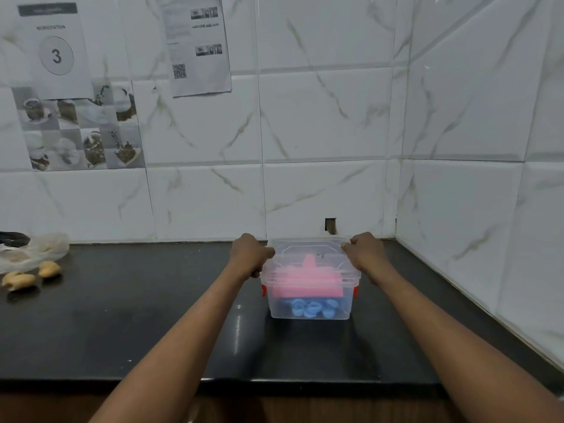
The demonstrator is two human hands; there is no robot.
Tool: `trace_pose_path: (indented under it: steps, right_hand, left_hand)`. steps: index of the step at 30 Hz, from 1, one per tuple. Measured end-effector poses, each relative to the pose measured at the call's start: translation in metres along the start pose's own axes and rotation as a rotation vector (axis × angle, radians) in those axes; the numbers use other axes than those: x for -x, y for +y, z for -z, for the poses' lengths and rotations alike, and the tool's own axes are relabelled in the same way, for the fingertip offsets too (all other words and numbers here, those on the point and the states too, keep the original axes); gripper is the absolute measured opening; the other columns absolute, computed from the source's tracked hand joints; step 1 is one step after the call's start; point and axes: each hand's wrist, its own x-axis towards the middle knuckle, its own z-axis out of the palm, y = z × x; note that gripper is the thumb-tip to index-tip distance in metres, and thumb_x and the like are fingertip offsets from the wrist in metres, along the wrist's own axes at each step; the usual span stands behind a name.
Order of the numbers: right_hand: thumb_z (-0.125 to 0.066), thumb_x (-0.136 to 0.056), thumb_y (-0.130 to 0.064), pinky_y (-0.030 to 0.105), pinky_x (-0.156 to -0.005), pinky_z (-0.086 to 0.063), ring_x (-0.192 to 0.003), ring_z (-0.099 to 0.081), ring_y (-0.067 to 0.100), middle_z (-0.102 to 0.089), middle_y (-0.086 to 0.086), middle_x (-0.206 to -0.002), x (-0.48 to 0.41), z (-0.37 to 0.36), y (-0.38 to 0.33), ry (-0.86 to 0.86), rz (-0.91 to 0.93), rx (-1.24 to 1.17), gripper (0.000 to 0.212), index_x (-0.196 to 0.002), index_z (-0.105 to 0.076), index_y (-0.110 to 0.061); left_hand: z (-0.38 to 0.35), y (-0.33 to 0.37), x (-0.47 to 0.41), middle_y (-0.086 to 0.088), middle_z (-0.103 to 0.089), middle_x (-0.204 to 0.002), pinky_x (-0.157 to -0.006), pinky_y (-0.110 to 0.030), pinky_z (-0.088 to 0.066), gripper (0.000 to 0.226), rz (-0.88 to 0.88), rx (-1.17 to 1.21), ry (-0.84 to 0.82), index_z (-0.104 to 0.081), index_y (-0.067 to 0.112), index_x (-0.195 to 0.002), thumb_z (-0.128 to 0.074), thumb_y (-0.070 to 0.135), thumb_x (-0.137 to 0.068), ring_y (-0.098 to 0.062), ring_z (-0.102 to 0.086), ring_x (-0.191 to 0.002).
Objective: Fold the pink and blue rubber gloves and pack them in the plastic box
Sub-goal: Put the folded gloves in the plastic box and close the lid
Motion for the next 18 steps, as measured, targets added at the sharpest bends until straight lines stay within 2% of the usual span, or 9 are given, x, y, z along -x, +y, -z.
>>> trace_pose_path:
  steps: [2,4,6,8,10,12,14,16,18]
  right_hand:
    - [-0.050,-0.096,-0.017,0.025,-0.044,-0.027,-0.067,-0.050,0.021,-0.056,0.011,-0.074,0.002,-0.007,-0.002,0.016,0.001,0.088,0.027,-0.072,-0.052,-0.004]
    - [-0.048,-0.097,-0.015,0.025,-0.045,-0.028,-0.073,-0.054,0.025,-0.063,0.020,-0.091,0.005,-0.012,-0.005,0.036,0.005,0.167,0.021,-0.086,-0.058,0.000]
    - [-0.046,-0.097,-0.013,0.025,-0.055,-0.037,-0.085,-0.061,0.031,-0.066,0.021,-0.102,0.007,-0.016,-0.005,0.055,0.006,0.214,0.023,-0.095,-0.061,0.004]
    - [-0.044,-0.095,-0.010,0.031,-0.066,-0.045,-0.096,-0.063,0.034,-0.066,0.021,-0.105,0.007,-0.018,-0.005,0.075,0.003,0.263,0.020,-0.094,-0.061,0.001]
    - [-0.045,-0.094,-0.008,0.032,-0.070,-0.047,-0.097,-0.063,0.033,-0.066,0.021,-0.105,0.007,-0.020,-0.003,0.086,-0.003,0.311,0.020,-0.096,-0.062,0.001]
    - [-0.046,-0.093,-0.008,0.030,-0.070,-0.044,-0.098,-0.062,0.032,-0.065,0.021,-0.108,0.007,-0.022,-0.001,0.082,-0.008,0.344,0.020,-0.099,-0.063,0.002]
    - [-0.048,-0.095,-0.012,0.031,-0.073,-0.044,-0.100,-0.061,0.032,-0.063,0.022,-0.113,0.005,-0.023,0.003,0.065,-0.024,0.363,0.022,-0.104,-0.063,0.001]
    - [-0.048,-0.095,-0.015,0.032,-0.074,-0.045,-0.101,-0.060,0.032,-0.061,0.022,-0.117,0.004,-0.024,0.006,0.053,-0.046,0.366,0.024,-0.109,-0.061,0.000]
    - [-0.047,-0.096,-0.014,0.033,-0.076,-0.048,-0.102,-0.060,0.032,-0.059,0.021,-0.121,0.002,-0.027,0.008,0.034,-0.047,0.350,0.028,-0.121,-0.057,-0.003]
  left_hand:
    - [-0.003,0.002,0.003,-0.012,-0.057,-0.059,-0.044,-0.027,-0.049,0.018,-0.023,-0.106,0.048,-0.049,0.003,-0.064,-0.064,0.010,-0.074,-0.026,-0.055,-0.045]
    - [-0.006,0.004,0.004,-0.013,-0.061,-0.070,-0.058,-0.036,-0.056,0.017,-0.039,-0.208,0.098,-0.048,0.005,-0.066,-0.062,0.013,-0.073,-0.032,-0.064,-0.061]
    - [-0.008,0.005,0.005,-0.013,-0.062,-0.077,-0.056,-0.033,-0.053,0.018,-0.041,-0.296,0.123,-0.047,0.008,-0.064,-0.061,0.013,-0.074,-0.033,-0.065,-0.070]
    - [-0.010,0.003,0.005,-0.011,-0.061,-0.080,-0.049,-0.025,-0.041,0.020,-0.046,-0.385,0.118,-0.046,0.010,-0.062,-0.061,0.013,-0.075,-0.031,-0.063,-0.075]
    - [-0.010,0.000,0.007,-0.011,-0.066,-0.085,-0.052,-0.024,-0.042,0.018,-0.043,-0.441,0.089,-0.047,0.009,-0.065,-0.061,0.014,-0.075,-0.031,-0.068,-0.081]
    - [-0.011,-0.002,0.008,-0.012,-0.068,-0.082,-0.059,-0.027,-0.052,0.014,-0.010,-0.437,0.054,-0.051,0.009,-0.066,-0.060,0.015,-0.075,-0.032,-0.071,-0.076]
    - [-0.012,-0.002,0.008,-0.012,-0.066,-0.071,-0.062,-0.033,-0.059,0.012,0.020,-0.354,0.011,-0.052,0.007,-0.065,-0.058,0.012,-0.075,-0.033,-0.070,-0.062]
    - [-0.015,-0.002,0.008,-0.017,-0.066,-0.082,-0.061,-0.040,-0.062,0.007,0.030,-0.244,-0.036,-0.058,0.006,-0.084,-0.053,0.008,-0.079,-0.037,-0.072,-0.066]
    - [-0.017,-0.004,0.004,-0.017,-0.063,-0.107,-0.053,-0.037,-0.059,0.044,0.016,-0.188,-0.099,-0.054,0.016,-0.129,-0.047,0.008,-0.086,-0.035,-0.069,-0.073]
